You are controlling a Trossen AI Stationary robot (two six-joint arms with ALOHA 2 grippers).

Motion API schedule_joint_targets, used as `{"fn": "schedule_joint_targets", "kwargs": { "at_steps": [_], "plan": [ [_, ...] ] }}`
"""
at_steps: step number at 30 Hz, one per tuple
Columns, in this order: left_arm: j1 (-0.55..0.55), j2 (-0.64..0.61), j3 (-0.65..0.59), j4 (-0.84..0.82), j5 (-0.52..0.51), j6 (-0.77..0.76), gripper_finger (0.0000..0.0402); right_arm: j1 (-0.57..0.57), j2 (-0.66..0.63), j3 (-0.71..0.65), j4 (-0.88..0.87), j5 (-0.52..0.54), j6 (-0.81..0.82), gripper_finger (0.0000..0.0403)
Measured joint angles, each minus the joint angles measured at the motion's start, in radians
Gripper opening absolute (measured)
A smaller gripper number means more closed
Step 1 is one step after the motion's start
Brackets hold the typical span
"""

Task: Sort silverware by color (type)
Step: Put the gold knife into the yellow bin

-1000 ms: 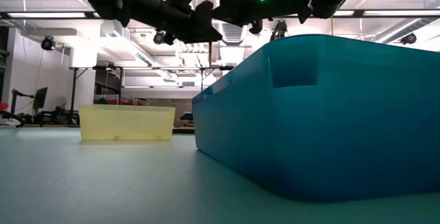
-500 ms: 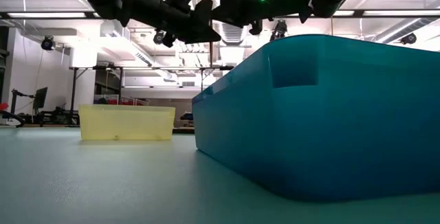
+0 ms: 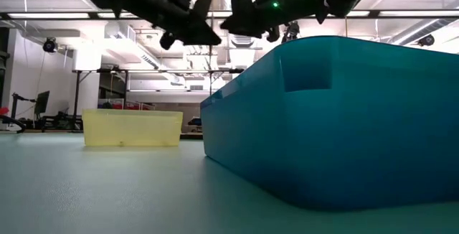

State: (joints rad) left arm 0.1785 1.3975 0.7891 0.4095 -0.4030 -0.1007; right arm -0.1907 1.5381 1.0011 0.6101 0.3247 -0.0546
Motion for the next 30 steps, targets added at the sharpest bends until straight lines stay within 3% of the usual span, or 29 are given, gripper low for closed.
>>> {"fn": "schedule_joint_targets", "kwargs": {
  "at_steps": [11,19,30],
  "plan": [
    [0.018,-0.191,-0.008,-0.444,-0.004,-0.269,0.0010,-0.015,-0.059,0.004,-0.252,0.055,-0.001,0.0166],
    [0.090,-0.267,-0.015,-0.806,-0.007,-0.535,0.0010,-0.022,-0.104,0.005,-0.451,0.093,-0.028,0.0166],
    [0.137,-0.206,-0.016,-0.969,0.031,-0.806,0.0010,-0.050,-0.140,0.005,-0.688,0.181,-0.094,0.0159]
  ]
}}
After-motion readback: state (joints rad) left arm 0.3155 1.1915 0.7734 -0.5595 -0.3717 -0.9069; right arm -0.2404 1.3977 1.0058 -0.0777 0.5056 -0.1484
